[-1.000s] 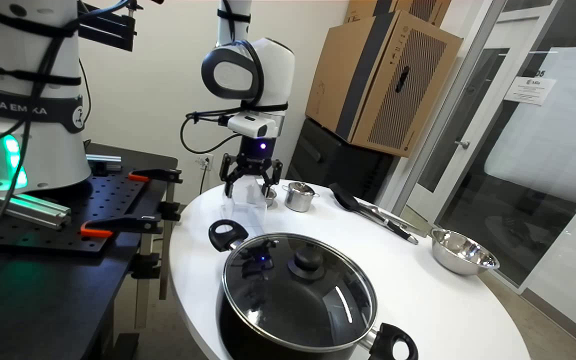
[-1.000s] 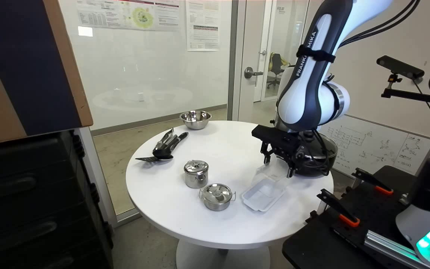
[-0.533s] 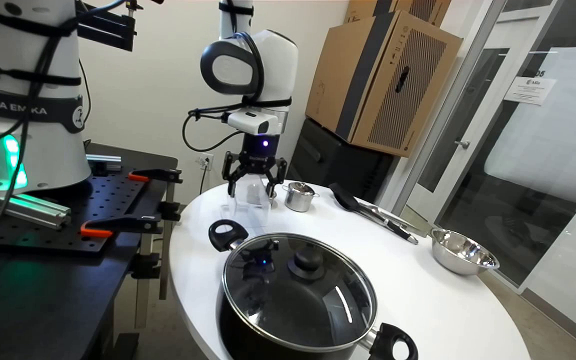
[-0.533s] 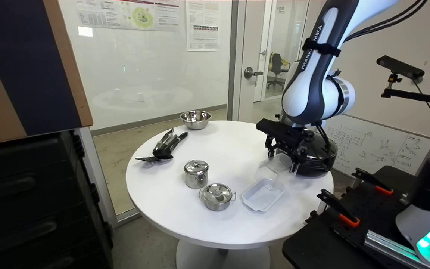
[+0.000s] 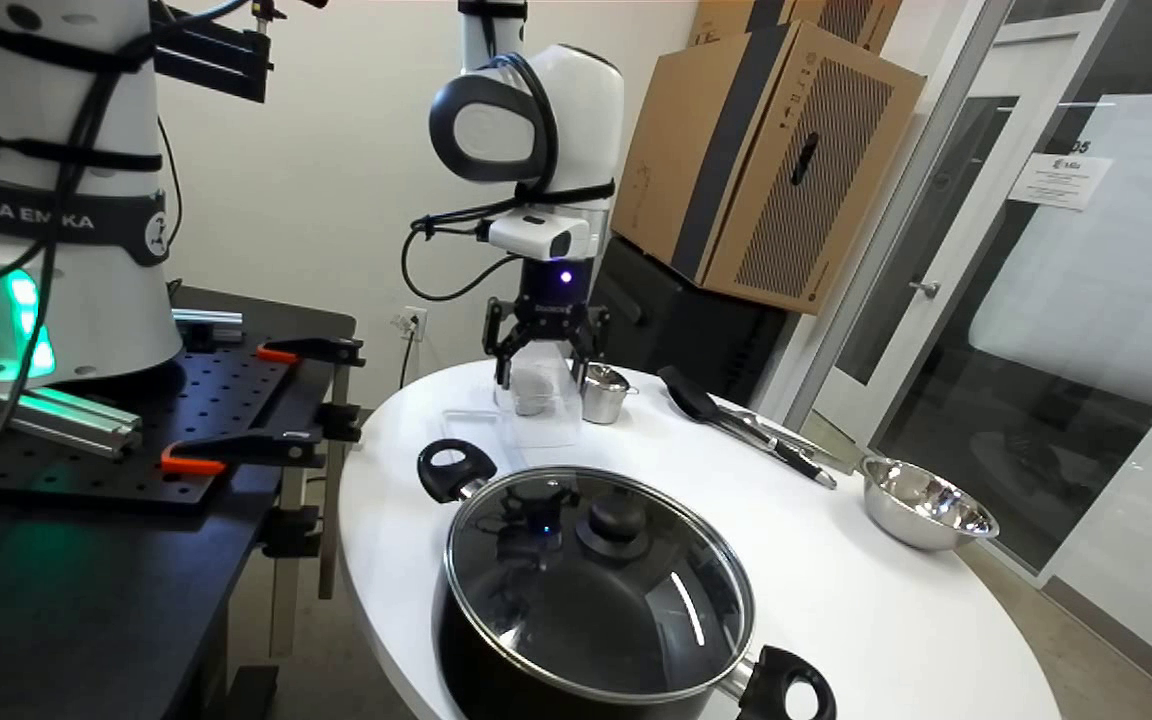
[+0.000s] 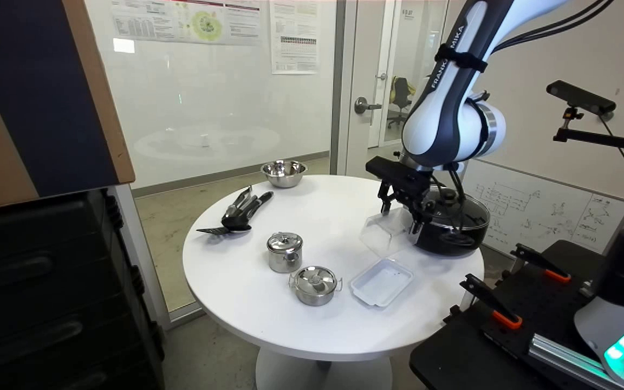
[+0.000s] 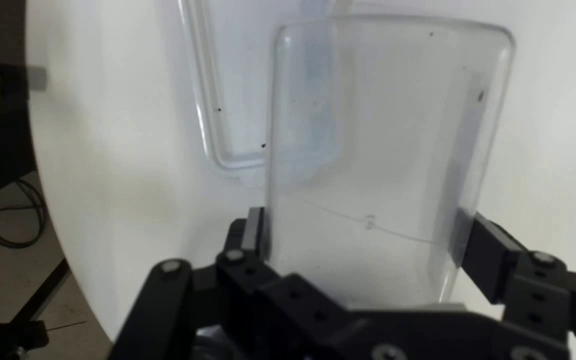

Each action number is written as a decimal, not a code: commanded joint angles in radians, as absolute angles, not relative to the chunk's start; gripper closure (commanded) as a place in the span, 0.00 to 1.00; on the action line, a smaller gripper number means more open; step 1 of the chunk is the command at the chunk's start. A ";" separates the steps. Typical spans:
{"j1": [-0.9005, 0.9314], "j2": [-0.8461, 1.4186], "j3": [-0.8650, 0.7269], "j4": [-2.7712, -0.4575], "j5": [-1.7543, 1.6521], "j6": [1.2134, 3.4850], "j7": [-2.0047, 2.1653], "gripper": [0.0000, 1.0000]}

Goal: Remove the upside down bowl from the white lid

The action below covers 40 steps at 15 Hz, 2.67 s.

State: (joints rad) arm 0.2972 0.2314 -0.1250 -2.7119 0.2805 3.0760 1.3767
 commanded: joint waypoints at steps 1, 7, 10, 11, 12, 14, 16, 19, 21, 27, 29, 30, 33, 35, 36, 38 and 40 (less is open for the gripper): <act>0.284 0.272 -0.130 -2.621 0.262 3.079 1.395 0.35; 0.350 0.413 -0.212 -2.439 0.219 3.051 1.429 0.35; 0.381 0.501 -0.253 -2.347 0.211 2.985 1.462 0.35; 0.379 0.526 -0.253 -2.319 0.210 2.953 1.469 0.35; 0.380 0.549 -0.254 -2.295 0.206 2.929 1.479 0.35; 0.379 0.583 -0.249 -2.256 0.196 2.883 1.499 0.35; 0.386 0.612 -0.250 -2.227 0.181 2.858 1.521 0.35; 0.390 0.647 -0.246 -2.195 0.166 2.833 1.548 0.35; 0.398 0.662 -0.247 -2.183 0.157 2.823 1.569 0.35; 0.411 0.644 -0.244 -2.202 0.141 2.820 1.591 0.00; 0.402 0.608 -0.234 -2.230 0.144 2.837 1.578 0.00; 0.391 0.577 -0.222 -2.254 0.150 2.849 1.565 0.00; 0.344 0.415 -0.155 -2.392 0.171 2.917 1.493 0.00; 0.314 0.314 -0.102 -2.483 0.182 2.949 1.450 0.00; 0.297 0.259 -0.071 -2.533 0.190 2.968 1.424 0.00; 0.319 0.365 -0.104 -2.426 0.163 2.932 1.489 0.00; 0.317 0.364 -0.105 -2.425 0.162 2.929 1.489 0.00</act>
State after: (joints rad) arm 0.3333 0.3645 -0.1176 -2.4255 0.1763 2.9288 1.4814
